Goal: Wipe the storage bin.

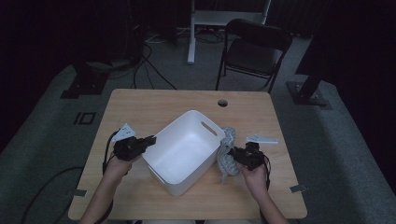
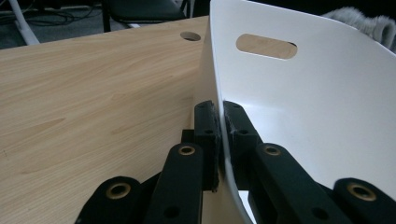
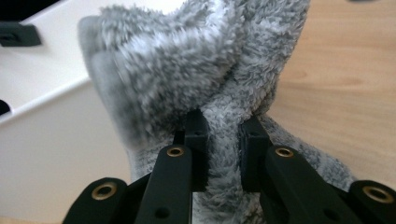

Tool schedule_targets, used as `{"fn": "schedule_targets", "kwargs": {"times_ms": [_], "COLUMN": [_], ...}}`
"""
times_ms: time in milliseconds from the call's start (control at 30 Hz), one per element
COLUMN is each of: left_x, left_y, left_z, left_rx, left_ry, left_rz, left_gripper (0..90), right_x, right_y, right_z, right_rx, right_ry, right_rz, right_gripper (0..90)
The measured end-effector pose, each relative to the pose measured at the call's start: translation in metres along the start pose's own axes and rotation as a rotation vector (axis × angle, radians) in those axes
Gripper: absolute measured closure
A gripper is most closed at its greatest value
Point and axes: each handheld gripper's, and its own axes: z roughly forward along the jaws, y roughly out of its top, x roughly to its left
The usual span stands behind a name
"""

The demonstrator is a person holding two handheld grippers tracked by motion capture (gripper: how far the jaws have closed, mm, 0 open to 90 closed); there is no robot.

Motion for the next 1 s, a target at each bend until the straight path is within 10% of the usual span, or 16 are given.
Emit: {"fn": "schedule_targets", "kwargs": {"times_ms": [600,1000], "left_x": [-0.001,-0.002], "left_y": [0.000,0.001], "left_z": [0.001,0.001], "left_rx": [0.000,0.005], "left_ry": [0.010,0.020], "left_rz": [0.009,0.015], "left_gripper": [84.9,85.0], "right_x": [-0.015,0.018], "right_y": [-0.018,0.003], "right_z": [0.033,-0.012], "right_rx": [0.123,-0.041], "right_ry": [-0.046,0.053], "right_rz": [0.065,0.038], "right_gripper": [78.3,78.2]}}
